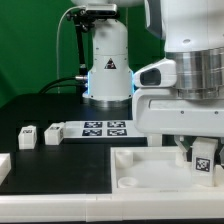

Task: Assemble one leg

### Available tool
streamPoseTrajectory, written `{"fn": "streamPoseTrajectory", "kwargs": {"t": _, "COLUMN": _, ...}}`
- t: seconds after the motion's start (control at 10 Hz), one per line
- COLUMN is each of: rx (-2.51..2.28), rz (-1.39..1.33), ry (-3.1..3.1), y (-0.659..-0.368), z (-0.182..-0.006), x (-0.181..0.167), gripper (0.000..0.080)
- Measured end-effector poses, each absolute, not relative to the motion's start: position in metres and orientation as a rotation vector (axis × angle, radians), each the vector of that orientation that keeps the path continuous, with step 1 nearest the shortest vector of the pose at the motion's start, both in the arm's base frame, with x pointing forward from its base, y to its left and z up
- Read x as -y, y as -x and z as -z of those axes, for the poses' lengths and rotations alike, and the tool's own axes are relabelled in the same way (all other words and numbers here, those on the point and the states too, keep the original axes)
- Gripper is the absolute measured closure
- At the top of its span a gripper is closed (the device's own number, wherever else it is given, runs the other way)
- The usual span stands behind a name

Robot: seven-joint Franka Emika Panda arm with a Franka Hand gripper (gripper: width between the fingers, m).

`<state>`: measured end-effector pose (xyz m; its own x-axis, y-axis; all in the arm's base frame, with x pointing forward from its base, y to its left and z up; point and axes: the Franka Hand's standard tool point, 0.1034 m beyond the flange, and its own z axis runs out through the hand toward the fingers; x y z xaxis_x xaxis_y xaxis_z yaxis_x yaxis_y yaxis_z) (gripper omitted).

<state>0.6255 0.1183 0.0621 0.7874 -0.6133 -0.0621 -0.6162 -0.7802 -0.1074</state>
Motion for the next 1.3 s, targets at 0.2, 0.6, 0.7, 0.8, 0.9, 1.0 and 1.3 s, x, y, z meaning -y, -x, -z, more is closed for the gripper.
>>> {"fn": "streamPoseTrajectory", "kwargs": {"t": 0.2, "rx": -1.305, "rz": -0.069, "ry": 2.710, "y": -0.625, "z": -0.061, "x": -0.118, "gripper": 0.0506}}
{"fn": "streamPoseTrajectory", "kwargs": {"t": 0.6, "rx": -1.891, "rz": -0.134, "ry": 2.333, "y": -0.625, "z": -0.061, "x": -0.123, "gripper": 0.0506}}
{"fn": "streamPoseTrajectory", "kwargs": {"t": 0.7, "rx": -1.915, "rz": -0.137, "ry": 2.313, "y": -0.624, "z": -0.060, "x": -0.123, "gripper": 0.0506}}
{"fn": "streamPoseTrajectory", "kwargs": {"t": 0.8, "rx": -1.894, "rz": -0.135, "ry": 2.330, "y": -0.624, "z": -0.060, "x": -0.123, "gripper": 0.0497}}
{"fn": "streamPoseTrajectory", "kwargs": {"t": 0.9, "rx": -1.851, "rz": -0.132, "ry": 2.363, "y": -0.624, "z": -0.060, "x": -0.125, "gripper": 0.0497}}
{"fn": "streamPoseTrajectory", "kwargs": {"t": 1.0, "rx": -1.837, "rz": -0.132, "ry": 2.374, "y": -0.624, "z": -0.060, "x": -0.128, "gripper": 0.0303}}
{"fn": "streamPoseTrajectory", "kwargs": {"t": 1.3, "rx": -1.379, "rz": -0.090, "ry": 2.658, "y": -0.624, "z": -0.060, "x": -0.127, "gripper": 0.0159}}
